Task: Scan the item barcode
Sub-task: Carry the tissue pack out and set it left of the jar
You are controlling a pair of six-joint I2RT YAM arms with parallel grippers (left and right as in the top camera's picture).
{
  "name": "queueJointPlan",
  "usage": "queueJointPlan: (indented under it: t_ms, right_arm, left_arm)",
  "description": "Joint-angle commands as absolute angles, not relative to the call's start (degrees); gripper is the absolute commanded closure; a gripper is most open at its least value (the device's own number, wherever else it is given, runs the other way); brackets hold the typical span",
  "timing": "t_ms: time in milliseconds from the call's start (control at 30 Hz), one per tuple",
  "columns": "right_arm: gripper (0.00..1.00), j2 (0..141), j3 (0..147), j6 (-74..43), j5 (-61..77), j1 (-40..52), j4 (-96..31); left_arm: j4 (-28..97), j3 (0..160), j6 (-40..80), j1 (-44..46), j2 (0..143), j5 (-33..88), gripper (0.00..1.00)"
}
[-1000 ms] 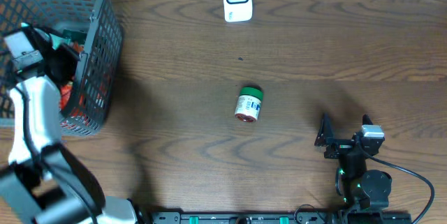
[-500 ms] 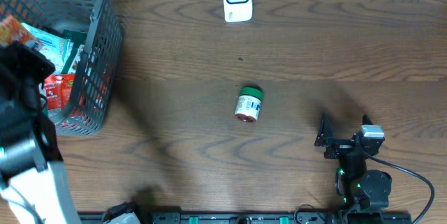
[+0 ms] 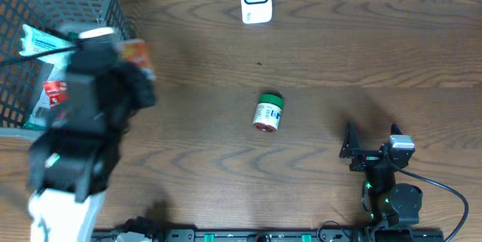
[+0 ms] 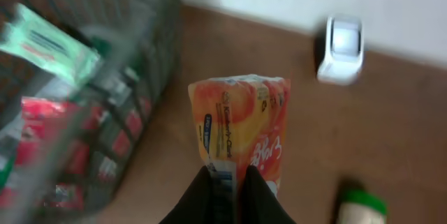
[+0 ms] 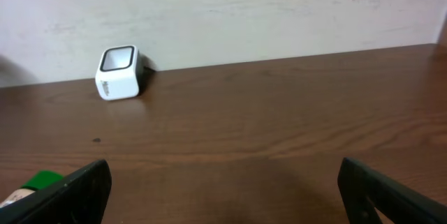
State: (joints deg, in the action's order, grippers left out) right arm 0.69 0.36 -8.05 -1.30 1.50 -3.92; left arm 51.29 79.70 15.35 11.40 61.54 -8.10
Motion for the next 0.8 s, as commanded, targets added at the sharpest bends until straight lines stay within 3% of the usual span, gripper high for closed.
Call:
queueJointPlan:
  t_ms: [0,200,400,767]
  right_arm:
    - [0.01,0.4,0.3,-7.6,-1.8,1.2,-4.1]
    - [0.01,0.4,0.3,-7.6,-1.8,1.2,-4.1]
    - [0.01,0.4,0.3,-7.6,-1.8,1.2,-4.1]
    - [0.01,0.4,0.3,-7.6,-1.8,1.2,-4.1]
  left_arm:
    - [53.4,80.4,20.5,22.8,71.3,-17.2,0.92]
    - [53.4,80.4,27.2,34.7,88.0,-25.5,0.92]
    - [50.7,80.4,28.8,39.6,102.1,-28.2,0.92]
    - [48.5,80.4,28.9,45.5,113.0,-33.9,0.92]
